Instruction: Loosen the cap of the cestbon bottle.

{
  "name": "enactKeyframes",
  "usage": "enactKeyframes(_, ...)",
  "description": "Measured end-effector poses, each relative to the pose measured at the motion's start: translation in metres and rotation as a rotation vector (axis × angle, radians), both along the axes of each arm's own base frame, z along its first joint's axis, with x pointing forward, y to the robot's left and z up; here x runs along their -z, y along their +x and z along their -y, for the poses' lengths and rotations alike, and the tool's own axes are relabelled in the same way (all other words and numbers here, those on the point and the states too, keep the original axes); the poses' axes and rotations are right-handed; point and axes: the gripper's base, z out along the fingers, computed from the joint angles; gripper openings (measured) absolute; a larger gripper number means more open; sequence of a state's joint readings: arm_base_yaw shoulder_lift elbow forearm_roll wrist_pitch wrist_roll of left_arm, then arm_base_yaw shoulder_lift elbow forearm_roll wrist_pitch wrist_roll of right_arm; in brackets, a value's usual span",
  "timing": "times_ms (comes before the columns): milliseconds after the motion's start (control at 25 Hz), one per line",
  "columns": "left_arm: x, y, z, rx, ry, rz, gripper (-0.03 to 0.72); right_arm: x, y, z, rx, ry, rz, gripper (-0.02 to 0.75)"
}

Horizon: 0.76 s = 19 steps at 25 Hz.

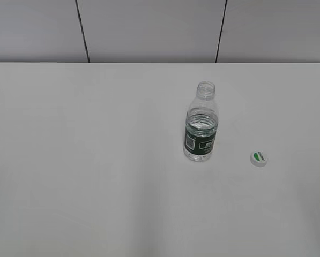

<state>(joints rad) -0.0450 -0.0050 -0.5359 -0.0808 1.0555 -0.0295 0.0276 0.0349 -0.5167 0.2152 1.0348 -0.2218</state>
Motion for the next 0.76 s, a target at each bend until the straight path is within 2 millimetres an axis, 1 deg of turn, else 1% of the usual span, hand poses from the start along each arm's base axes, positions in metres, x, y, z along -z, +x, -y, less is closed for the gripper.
enactKeyframes(120, 0.0, -0.0001, 0.0002, -0.018, -0.001, 0.001, 0.443, -0.0002, -0.0057, -0.0007, 0.026, 0.008, 0.042, 0.43)
enactKeyframes(320, 0.0003, 0.0002, 0.0005, -0.039, -0.001, 0.0, 0.44, -0.0009, -0.0061, -0.003, 0.031, 0.032, 0.049, 0.43)
enactKeyframes(760, 0.0004, 0.0002, 0.0005, -0.04, -0.001, 0.0, 0.379, -0.0012, -0.0062, -0.0038, 0.025, 0.041, 0.05, 0.43)
